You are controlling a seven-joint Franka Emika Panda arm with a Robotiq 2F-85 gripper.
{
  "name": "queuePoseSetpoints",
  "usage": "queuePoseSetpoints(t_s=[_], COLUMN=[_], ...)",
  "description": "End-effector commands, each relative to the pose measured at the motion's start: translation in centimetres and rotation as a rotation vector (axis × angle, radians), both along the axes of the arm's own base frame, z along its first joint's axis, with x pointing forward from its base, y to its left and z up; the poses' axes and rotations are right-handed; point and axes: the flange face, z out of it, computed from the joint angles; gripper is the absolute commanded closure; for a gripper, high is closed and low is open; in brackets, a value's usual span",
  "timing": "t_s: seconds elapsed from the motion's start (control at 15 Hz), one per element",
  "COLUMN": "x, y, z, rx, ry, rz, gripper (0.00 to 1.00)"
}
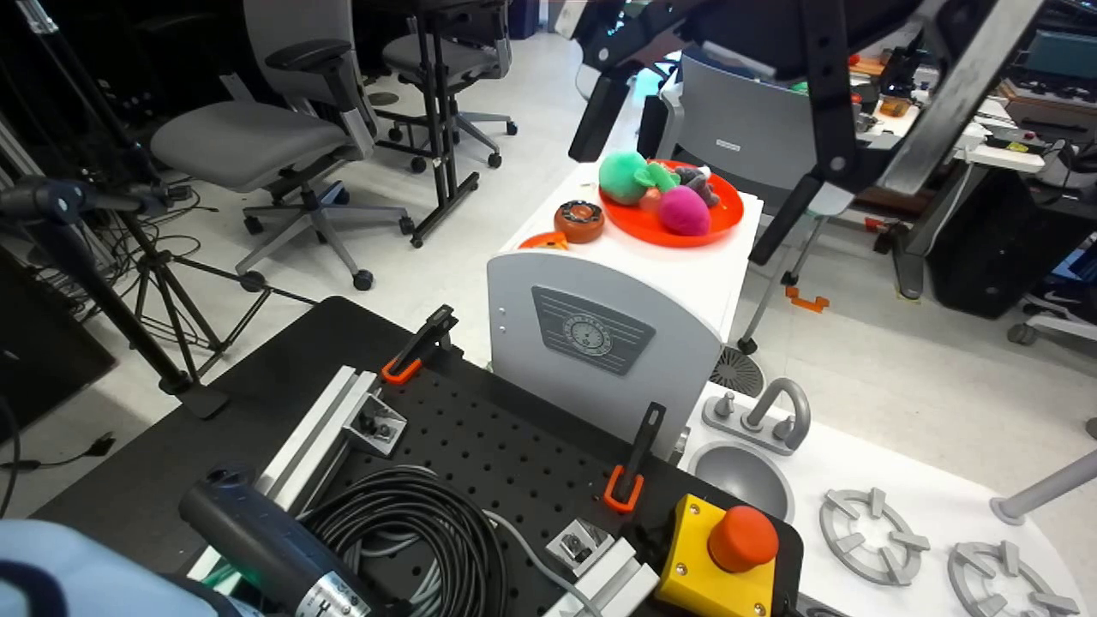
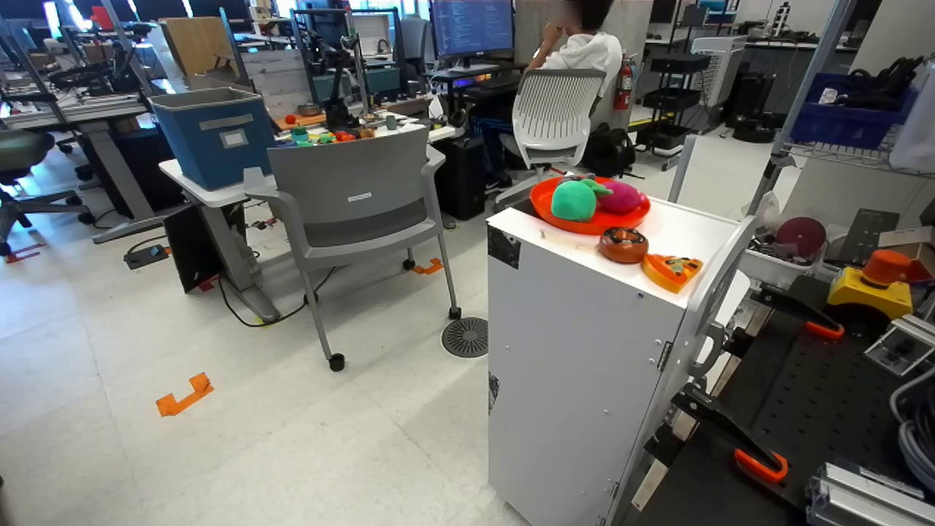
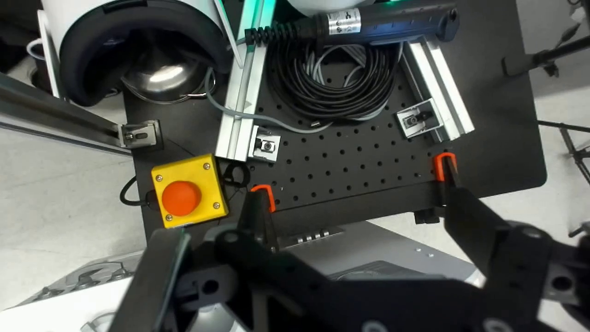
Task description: Place the green plush toy inside the sink
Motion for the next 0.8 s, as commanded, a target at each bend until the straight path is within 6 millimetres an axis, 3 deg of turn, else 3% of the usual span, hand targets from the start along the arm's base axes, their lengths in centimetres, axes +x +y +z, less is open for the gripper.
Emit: queuePoseSetpoints(t_s=[0.0, 0.73], x=[0.05, 0.54], y=[-0.01, -0.15], z=[-0.04, 0.12], rx=[0.000, -0.012], ry=[0.002, -0.017], rz=[0.000, -0.024], gripper=[0.00, 0.00])
